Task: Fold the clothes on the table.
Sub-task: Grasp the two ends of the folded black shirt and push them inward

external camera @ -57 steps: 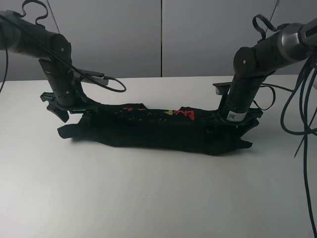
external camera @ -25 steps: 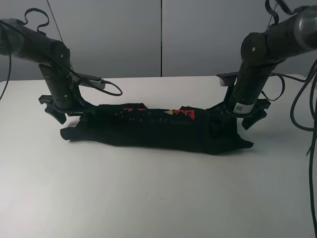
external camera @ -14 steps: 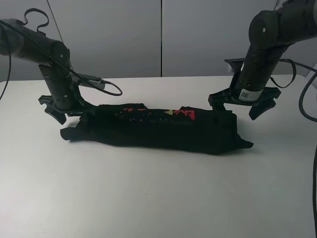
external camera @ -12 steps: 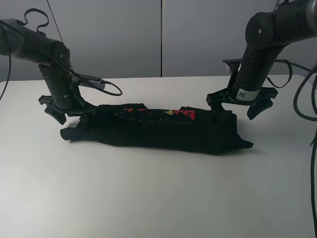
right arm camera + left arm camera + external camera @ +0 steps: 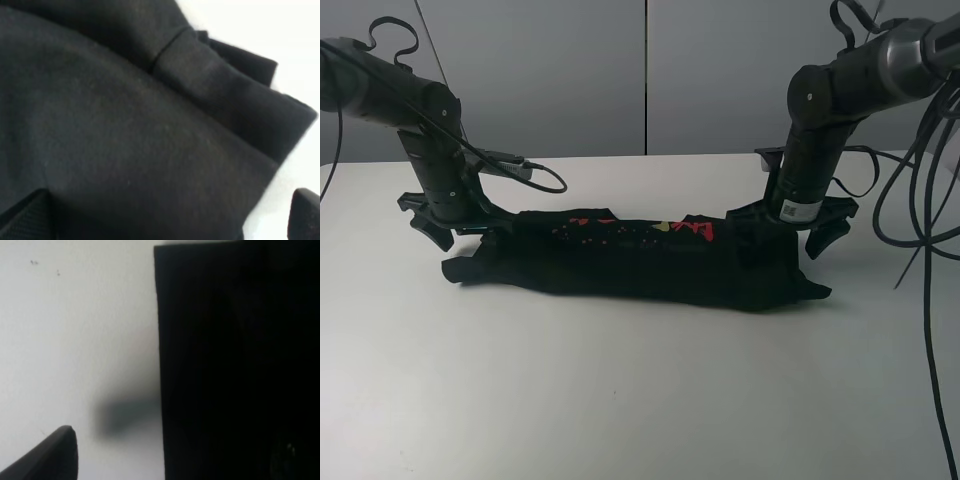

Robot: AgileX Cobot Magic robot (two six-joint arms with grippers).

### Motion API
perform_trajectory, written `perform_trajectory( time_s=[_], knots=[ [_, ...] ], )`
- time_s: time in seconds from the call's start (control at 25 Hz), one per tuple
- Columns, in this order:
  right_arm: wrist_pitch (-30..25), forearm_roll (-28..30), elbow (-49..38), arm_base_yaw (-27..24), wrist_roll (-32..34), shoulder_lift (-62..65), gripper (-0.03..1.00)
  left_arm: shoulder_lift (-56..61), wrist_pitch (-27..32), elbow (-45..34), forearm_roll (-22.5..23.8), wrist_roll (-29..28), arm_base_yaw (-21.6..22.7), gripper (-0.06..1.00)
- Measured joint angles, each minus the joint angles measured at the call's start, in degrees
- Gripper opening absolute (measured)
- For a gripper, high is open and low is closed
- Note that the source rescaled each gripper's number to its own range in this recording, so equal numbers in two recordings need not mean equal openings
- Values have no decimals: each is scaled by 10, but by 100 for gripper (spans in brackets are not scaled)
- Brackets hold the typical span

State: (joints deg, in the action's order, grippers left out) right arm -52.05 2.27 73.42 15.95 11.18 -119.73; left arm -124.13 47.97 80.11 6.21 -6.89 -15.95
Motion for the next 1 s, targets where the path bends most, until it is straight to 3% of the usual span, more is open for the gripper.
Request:
perform_trajectory(
  time_s=[0.48, 0.56, 0.76, 1.0],
  knots=[
    [11, -4, 1, 0, 0, -22, 97, 0, 0, 0, -1, 8, 0, 99],
    [16, -10, 1, 0, 0, -24, 87, 0, 0, 0, -1, 8, 0, 99],
    [35, -35, 1, 0, -17, -25, 50, 0, 0, 0, -5, 8, 0, 99],
    [42, -48, 4, 0, -44, -26, 12, 0, 0, 0, -14, 10, 0, 99]
  ],
)
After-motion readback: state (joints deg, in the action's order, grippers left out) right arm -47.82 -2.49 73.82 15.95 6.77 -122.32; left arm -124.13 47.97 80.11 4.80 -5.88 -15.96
